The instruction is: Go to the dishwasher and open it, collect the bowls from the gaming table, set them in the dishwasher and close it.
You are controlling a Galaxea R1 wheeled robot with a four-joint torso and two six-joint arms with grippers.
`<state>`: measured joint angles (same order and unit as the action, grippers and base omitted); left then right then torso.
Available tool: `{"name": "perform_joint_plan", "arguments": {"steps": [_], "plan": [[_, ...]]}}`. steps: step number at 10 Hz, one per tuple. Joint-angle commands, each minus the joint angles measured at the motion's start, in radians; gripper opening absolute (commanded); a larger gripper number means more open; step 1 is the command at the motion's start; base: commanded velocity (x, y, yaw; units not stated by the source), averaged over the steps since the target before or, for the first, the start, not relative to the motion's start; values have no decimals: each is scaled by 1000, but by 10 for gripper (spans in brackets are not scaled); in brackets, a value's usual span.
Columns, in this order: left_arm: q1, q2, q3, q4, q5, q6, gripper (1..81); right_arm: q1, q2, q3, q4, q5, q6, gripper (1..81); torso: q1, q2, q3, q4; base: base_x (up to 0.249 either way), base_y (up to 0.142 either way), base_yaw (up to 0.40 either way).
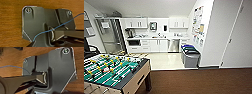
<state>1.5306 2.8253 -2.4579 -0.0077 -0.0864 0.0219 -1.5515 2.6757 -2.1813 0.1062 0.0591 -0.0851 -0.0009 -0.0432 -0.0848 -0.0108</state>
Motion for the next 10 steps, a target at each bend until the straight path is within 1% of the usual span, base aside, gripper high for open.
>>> {"name": "perform_joint_plan", "arguments": {"steps": [1, 4, 10], "plan": [[-60, -12, 3, -6, 43, -2, 811, 60, -11, -1, -10, -48, -4, 811, 1, 0, 0, 0, 137, 0, 0], [-60, -12, 3, -8, 43, -2, 811, 63, 14, -32, -7, -47, 1, 811, 2, 1, 0, 0, 157, 0, 0], [-62, -7, 2, -14, 40, -2, 811, 72, 20, -43, -6, -47, 2, 811, 1, 1, 0, 0, 210, 0, 0]]}}
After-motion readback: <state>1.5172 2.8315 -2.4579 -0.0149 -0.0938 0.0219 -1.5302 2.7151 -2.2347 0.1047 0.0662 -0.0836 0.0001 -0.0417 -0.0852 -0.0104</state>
